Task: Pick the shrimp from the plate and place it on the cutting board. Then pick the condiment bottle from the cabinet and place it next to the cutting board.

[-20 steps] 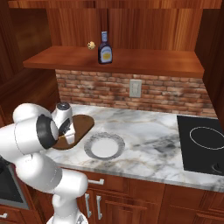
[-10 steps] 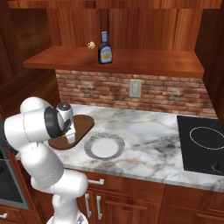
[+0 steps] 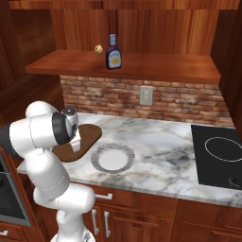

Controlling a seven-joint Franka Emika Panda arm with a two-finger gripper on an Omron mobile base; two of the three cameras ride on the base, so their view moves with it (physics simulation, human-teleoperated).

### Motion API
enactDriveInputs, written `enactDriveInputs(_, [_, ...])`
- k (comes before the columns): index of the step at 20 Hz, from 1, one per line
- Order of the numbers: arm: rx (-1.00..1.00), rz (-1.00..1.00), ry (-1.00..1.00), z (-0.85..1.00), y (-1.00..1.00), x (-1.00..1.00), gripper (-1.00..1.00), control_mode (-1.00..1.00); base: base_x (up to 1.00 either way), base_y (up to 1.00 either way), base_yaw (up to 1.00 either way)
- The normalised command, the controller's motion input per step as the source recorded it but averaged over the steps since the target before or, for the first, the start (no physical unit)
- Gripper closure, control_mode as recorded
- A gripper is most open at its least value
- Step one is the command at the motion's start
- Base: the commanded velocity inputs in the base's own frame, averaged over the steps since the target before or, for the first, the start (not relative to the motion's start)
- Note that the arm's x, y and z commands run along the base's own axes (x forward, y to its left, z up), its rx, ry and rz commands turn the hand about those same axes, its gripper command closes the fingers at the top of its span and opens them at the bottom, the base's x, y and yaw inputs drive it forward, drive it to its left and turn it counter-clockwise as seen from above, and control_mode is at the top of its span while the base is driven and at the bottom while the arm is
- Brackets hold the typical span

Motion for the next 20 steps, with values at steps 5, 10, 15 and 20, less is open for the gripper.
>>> enactDriveInputs(5, [0.0,0.0,0.0,-0.02,-0.02,0.01,-1.0,-1.0,0.0,0.0,0.0])
enactDriveInputs(10, [0.0,0.0,0.0,0.03,-0.18,0.0,-1.0,-1.0,0.0,0.0,0.0])
enactDriveInputs(15, [0.0,0.0,0.0,0.13,-0.26,-0.01,-1.0,-1.0,0.0,0.0,0.0])
enactDriveInputs(20, [0.0,0.0,-0.01,0.16,-0.19,-0.04,-1.0,-1.0,0.0,0.0,0.0])
